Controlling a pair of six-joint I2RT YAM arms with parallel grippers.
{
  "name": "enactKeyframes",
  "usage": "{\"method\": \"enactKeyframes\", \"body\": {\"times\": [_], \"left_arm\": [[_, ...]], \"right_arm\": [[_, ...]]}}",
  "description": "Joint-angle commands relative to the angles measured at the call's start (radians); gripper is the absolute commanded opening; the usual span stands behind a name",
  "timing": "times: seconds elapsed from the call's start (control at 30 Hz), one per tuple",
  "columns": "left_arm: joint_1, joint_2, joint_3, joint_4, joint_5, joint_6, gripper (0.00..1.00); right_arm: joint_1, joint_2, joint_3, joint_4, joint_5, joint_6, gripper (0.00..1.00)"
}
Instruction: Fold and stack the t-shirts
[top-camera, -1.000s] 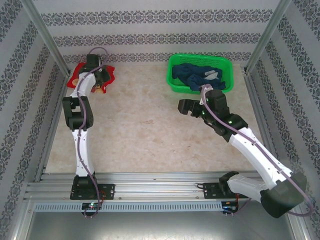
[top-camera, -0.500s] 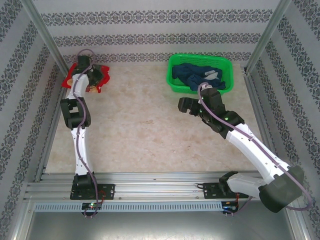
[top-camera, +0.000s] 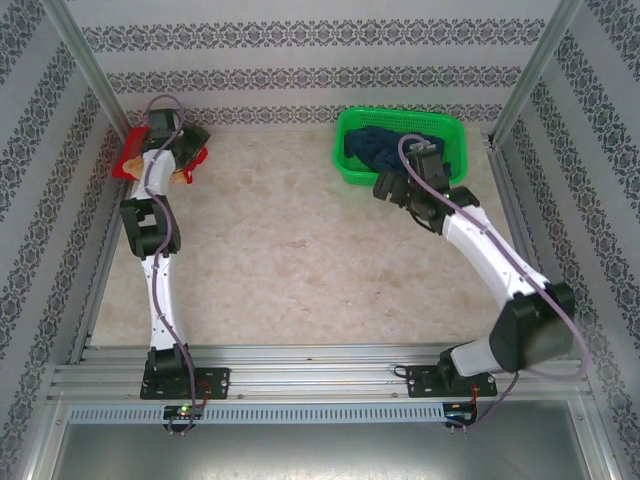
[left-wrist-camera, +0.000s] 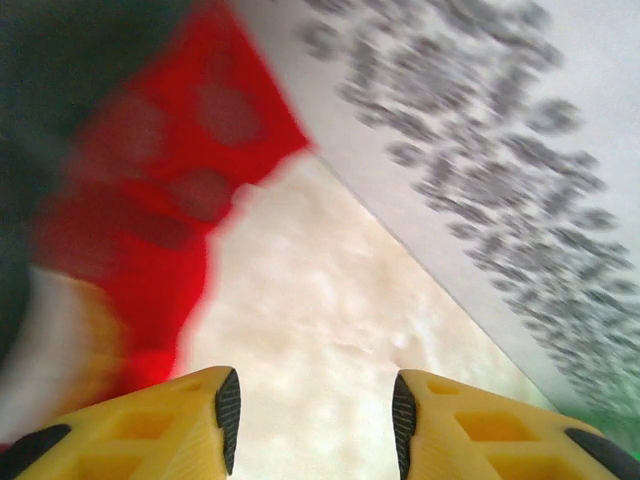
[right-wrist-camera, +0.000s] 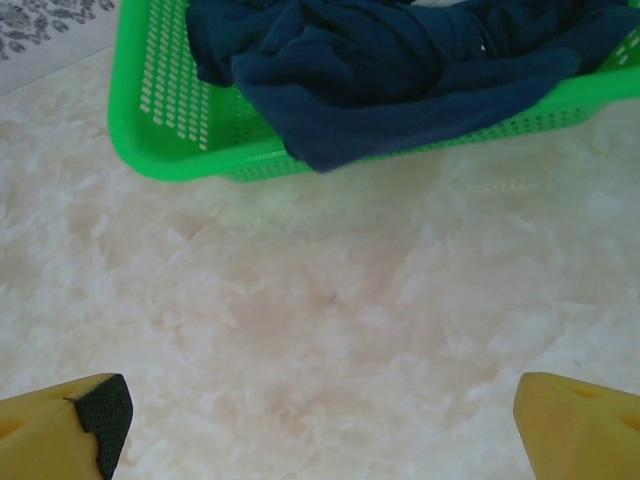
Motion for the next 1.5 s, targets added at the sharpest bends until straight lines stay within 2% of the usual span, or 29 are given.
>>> {"method": "enactKeyframes", "body": {"times": [0.0,0.2,0.3,0.43,0.6,0.63,0.67,0.7,0.83,0.93,1.03,1.13,1.17,1.33,1.47], "left_arm": [[-0.056,-0.107,-0.025,0.099,0.1,-0.021,0.5],[-0.114,-0.25,-0.167,0.196,0.179,-0.04,0.62],[-0.151,-0.358,-0.246,0.195,0.193,0.024,0.69],[-0.205,-0.503,-0.321,0.064,0.117,0.186,0.75],[-0.242,-0.694,-0.475,0.036,0.047,0.359,0.84],[-0.243,-0.727,-0.489,0.022,0.043,0.381,0.87],[-0.243,-0.757,-0.495,-0.003,0.024,0.402,0.98],[-0.243,-0.782,-0.502,-0.024,0.01,0.42,0.99],[-0.259,-0.89,-0.626,-0.012,-0.009,0.416,1.0],[-0.276,-0.903,-0.755,0.0,-0.043,0.366,1.0],[-0.322,-0.908,-0.911,0.163,-0.067,0.307,0.99],[-0.385,-0.829,-0.911,0.208,-0.088,0.262,0.99],[-0.404,-0.784,-0.882,0.208,-0.084,0.24,0.98],[-0.463,-0.629,-0.789,0.272,-0.066,0.11,0.96],[-0.481,-0.605,-0.752,0.343,-0.019,0.002,0.96]], "right_arm": [[-0.017,0.101,0.116,-0.018,-0.047,-0.048,0.98],[-0.058,0.339,0.374,-0.119,-0.013,-0.087,0.95],[-0.067,0.449,0.494,-0.163,0.015,-0.134,0.94],[-0.075,0.618,0.7,-0.264,0.031,-0.189,0.92],[-0.09,0.839,0.985,-0.406,0.069,-0.231,0.89],[-0.097,0.877,1.042,-0.422,0.073,-0.242,0.88],[-0.104,0.911,1.097,-0.434,0.078,-0.255,0.86],[-0.109,0.941,1.146,-0.449,0.092,-0.26,0.84],[-0.144,1.043,1.329,-0.505,0.07,-0.263,0.61],[-0.167,1.042,1.333,-0.496,0.03,-0.234,0.4],[-0.177,1.011,1.32,-0.485,-0.01,-0.229,0.18],[-0.177,0.913,1.296,-0.435,-0.052,-0.226,0.03],[-0.176,0.869,1.276,-0.407,-0.067,-0.221,0.0],[-0.169,0.67,1.258,-0.388,-0.15,-0.231,0.0],[-0.139,0.512,1.235,-0.41,-0.294,-0.234,0.0]]}}
